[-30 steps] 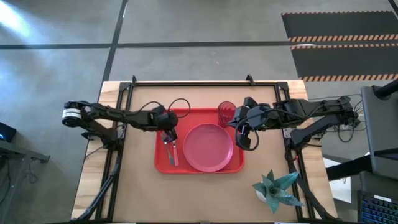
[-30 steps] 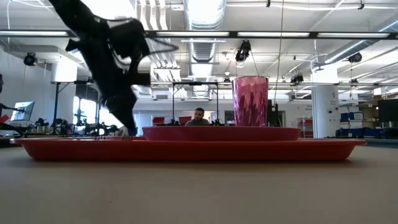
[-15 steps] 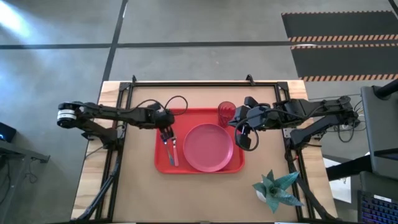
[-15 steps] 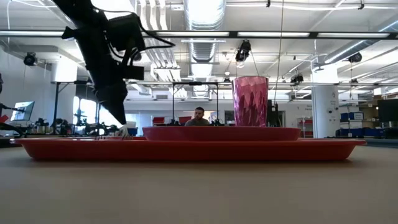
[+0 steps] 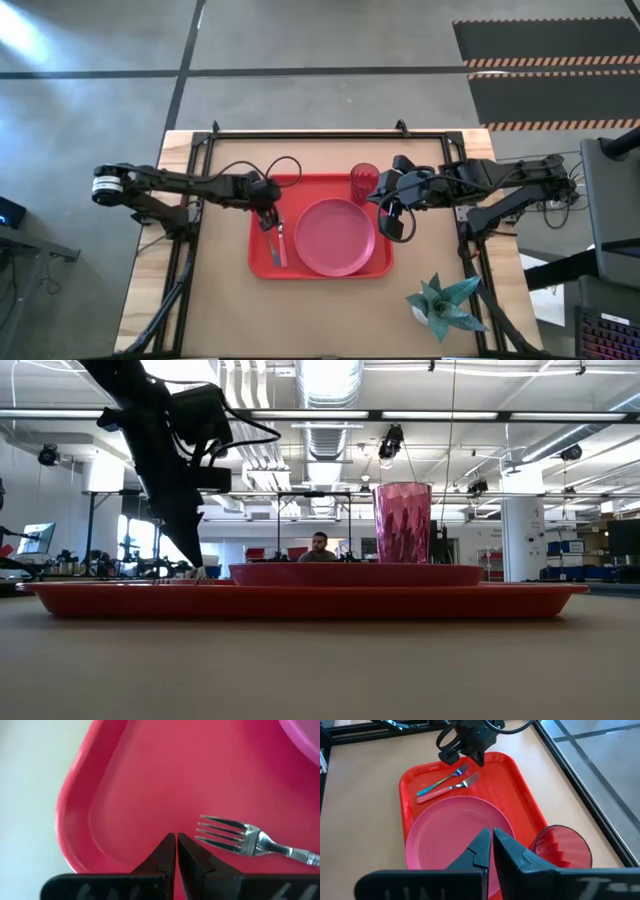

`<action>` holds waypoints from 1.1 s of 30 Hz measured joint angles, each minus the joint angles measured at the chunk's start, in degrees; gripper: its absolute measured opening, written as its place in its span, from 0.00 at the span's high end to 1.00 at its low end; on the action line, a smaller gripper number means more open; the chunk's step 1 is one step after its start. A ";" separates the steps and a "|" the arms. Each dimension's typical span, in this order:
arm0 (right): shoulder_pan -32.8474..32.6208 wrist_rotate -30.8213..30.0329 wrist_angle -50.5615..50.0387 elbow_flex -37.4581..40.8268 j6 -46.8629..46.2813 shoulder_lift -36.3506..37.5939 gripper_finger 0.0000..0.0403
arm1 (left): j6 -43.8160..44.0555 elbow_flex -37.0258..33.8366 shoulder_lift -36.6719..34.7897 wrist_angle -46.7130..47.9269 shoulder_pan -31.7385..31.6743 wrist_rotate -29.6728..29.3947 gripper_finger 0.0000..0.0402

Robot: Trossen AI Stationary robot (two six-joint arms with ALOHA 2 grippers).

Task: Pick and place plate/cup/fork/spoon on tray
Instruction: Adjust the pink fork on the red tray, then adjust the blue fork on the red tray

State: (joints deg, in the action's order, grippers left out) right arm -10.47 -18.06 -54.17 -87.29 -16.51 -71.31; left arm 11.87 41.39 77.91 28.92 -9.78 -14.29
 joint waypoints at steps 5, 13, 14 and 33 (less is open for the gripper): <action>-0.01 0.00 0.00 0.00 0.00 0.00 0.98 | 1.56 -1.53 0.04 0.11 0.03 1.37 1.00; -0.01 0.00 0.02 0.00 0.04 0.00 0.98 | 3.53 -4.48 0.13 -5.12 0.02 3.47 1.00; -0.01 0.00 0.01 -0.01 0.04 0.00 0.98 | 4.24 -4.61 0.41 -5.47 0.02 3.52 1.00; -0.01 0.02 0.41 0.00 -0.42 0.00 0.98 | 4.29 -3.04 6.56 -13.56 0.02 5.23 1.00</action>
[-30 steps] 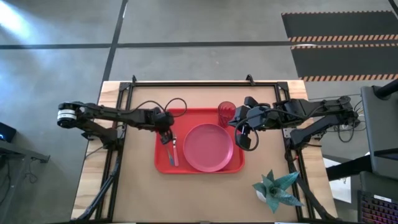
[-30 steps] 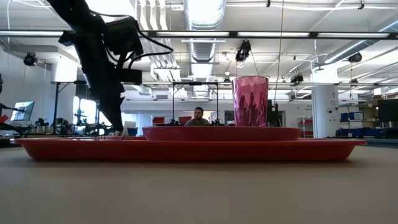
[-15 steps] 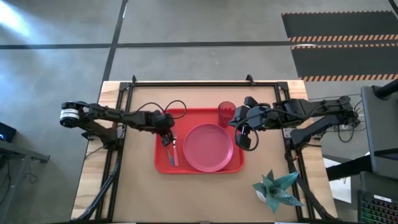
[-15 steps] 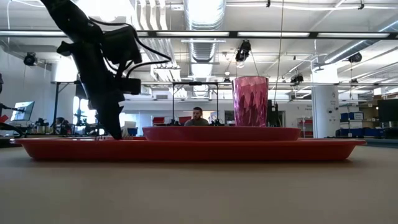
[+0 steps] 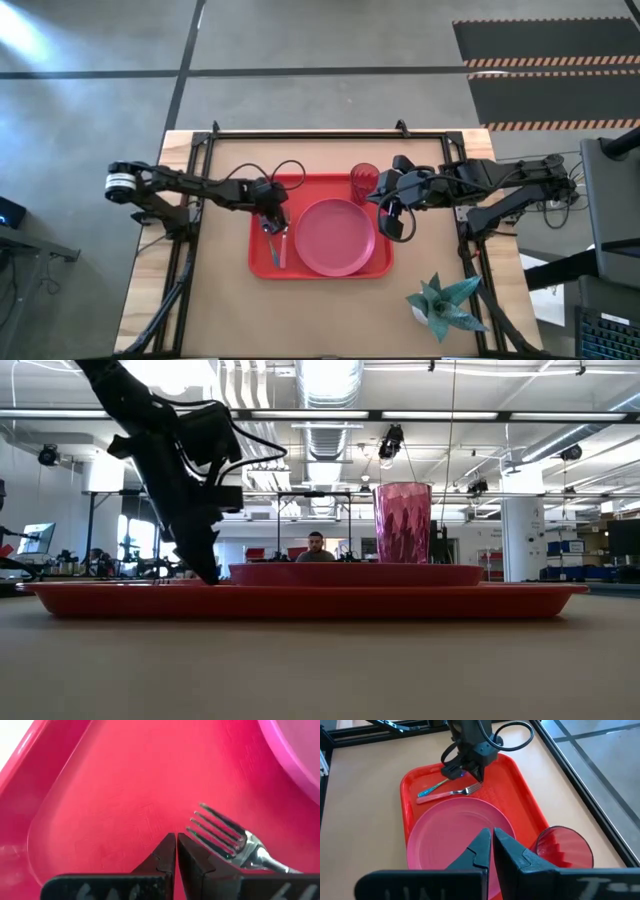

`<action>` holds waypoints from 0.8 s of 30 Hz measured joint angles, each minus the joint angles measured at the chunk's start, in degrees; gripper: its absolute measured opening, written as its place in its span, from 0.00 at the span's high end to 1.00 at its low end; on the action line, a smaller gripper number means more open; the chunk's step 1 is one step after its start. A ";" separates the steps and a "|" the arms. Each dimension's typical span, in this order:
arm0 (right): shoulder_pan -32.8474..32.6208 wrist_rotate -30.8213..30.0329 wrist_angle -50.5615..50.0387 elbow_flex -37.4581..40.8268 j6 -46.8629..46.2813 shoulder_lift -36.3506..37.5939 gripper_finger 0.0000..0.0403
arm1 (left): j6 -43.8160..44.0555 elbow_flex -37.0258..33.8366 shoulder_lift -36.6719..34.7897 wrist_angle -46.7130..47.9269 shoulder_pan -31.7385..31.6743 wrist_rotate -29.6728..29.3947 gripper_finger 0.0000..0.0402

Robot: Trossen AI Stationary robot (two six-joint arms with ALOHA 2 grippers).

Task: Pick and place plate/cup/fork/spoon on tray
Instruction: Adjust the blue fork on the red tray

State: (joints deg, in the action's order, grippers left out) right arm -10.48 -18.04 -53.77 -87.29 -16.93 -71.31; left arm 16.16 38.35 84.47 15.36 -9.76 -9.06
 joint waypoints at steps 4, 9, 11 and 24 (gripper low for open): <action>0.00 0.00 -0.28 0.00 0.00 0.00 0.98 | 0.49 0.12 -0.97 2.25 0.09 0.17 1.00; 0.00 0.00 -0.41 0.00 0.00 0.00 0.98 | 2.79 0.72 -4.22 9.20 0.11 -1.89 1.00; 0.00 0.00 -0.47 0.00 0.00 0.00 0.98 | 3.34 0.90 -6.30 13.36 0.13 -3.00 1.00; 0.00 -1.45 -0.03 -0.02 0.28 0.00 0.98 | 11.82 -0.24 -11.51 11.32 4.58 4.24 1.00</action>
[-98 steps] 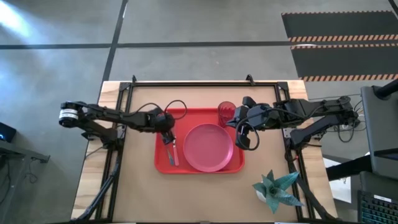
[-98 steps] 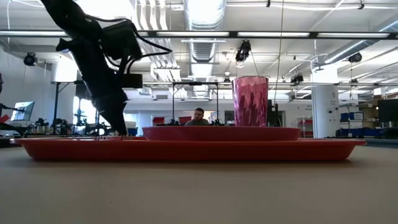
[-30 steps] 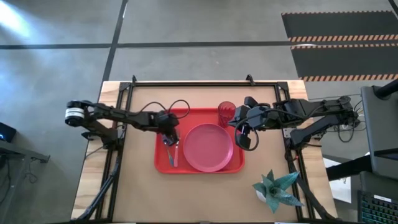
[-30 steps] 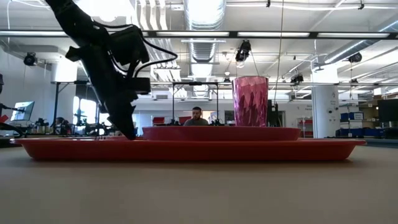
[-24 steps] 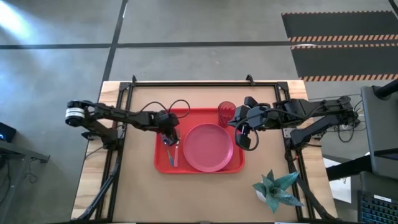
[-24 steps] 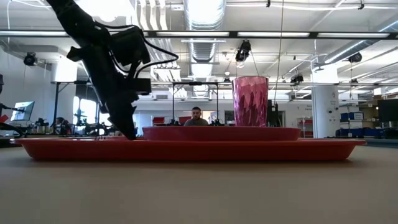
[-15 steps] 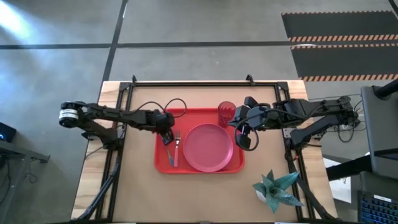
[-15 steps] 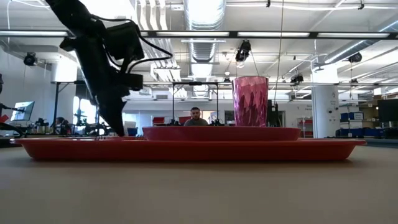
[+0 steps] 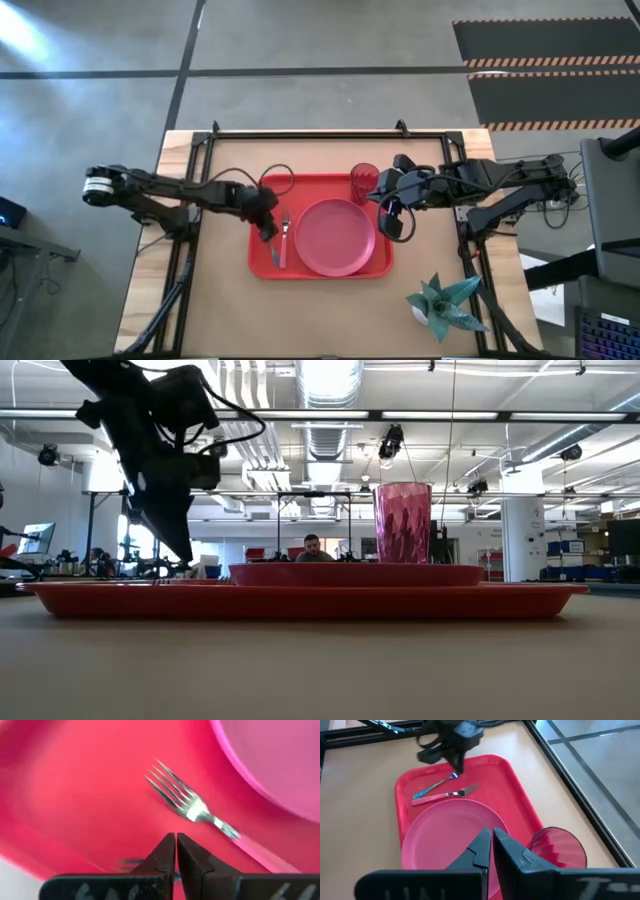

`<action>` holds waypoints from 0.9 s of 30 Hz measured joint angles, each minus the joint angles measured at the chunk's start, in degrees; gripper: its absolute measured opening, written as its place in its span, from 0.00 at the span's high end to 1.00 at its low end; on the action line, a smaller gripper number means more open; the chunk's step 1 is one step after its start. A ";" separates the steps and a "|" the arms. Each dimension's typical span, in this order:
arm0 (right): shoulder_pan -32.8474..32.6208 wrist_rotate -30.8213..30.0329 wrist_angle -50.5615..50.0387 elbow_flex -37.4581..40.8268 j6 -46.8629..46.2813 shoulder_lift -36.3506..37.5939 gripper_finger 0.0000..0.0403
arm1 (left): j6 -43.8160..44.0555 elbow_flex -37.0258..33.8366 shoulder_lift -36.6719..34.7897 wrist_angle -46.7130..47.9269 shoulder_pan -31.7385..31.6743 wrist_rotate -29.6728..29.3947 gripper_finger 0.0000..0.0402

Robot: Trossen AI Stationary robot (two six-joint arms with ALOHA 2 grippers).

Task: Pick and place plate/cup/fork/spoon on tray
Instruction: Adjust the blue fork on the red tray

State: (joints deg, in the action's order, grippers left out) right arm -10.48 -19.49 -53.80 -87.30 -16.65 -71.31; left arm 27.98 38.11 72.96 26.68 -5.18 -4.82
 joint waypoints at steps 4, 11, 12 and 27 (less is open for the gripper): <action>0.02 -0.06 0.04 0.02 -0.32 0.00 0.98 | 1.68 -0.07 0.84 0.48 3.78 3.95 1.00; 0.02 -0.06 0.06 0.02 -0.69 0.00 0.98 | 7.62 -0.33 0.49 1.77 10.65 5.23 1.00; 0.00 -0.05 0.06 0.01 -0.69 0.00 0.98 | 8.56 -0.39 0.50 1.65 11.24 5.11 1.00; 0.00 0.02 0.08 0.02 -0.76 0.00 0.98 | 10.69 -1.05 6.98 -4.71 12.92 4.36 1.00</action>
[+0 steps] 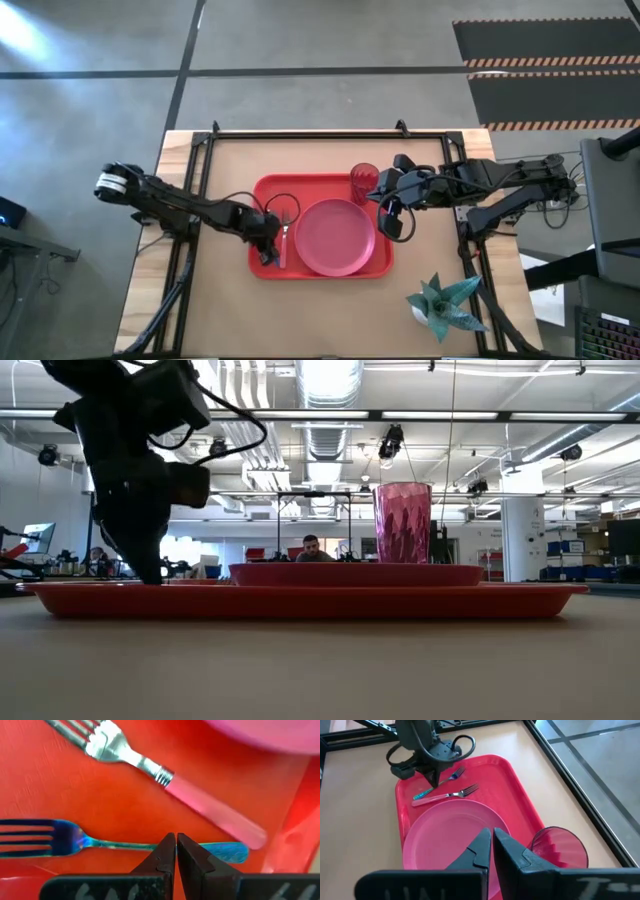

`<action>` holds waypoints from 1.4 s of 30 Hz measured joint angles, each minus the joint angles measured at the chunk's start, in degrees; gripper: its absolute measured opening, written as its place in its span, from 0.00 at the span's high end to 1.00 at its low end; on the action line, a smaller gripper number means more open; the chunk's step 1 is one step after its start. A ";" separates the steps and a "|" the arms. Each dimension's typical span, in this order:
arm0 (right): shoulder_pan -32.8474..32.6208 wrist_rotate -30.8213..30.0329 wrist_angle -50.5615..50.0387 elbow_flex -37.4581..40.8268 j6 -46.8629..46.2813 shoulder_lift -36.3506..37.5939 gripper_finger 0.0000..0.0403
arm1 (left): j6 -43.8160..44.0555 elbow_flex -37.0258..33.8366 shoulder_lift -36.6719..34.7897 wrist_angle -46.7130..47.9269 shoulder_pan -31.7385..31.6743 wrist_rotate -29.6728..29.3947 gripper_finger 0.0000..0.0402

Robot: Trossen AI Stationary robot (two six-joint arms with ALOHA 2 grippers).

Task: Pick and place plate/cup/fork/spoon on tray
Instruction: Adjust the blue fork on the red tray

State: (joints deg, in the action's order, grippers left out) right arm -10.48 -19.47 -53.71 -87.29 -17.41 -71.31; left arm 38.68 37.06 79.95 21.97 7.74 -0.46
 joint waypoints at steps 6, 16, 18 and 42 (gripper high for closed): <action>-0.02 0.12 0.02 0.00 0.02 0.00 0.98 | 0.02 0.01 2.50 -0.83 0.10 0.02 1.00; -0.02 0.14 -0.02 0.00 0.04 0.00 0.98 | 0.11 0.10 2.64 0.60 1.40 2.85 1.00; -0.02 0.14 -0.04 0.00 0.33 0.00 0.98 | 0.13 0.26 2.48 1.66 1.72 3.00 1.00; 0.00 -0.01 -0.03 0.00 0.51 0.00 0.98 | 4.04 3.55 -2.76 18.34 2.31 -19.70 1.00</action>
State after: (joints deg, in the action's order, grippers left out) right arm -10.48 -19.49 -53.74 -87.29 -16.90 -71.31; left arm 42.72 40.60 77.19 40.31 10.05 -20.16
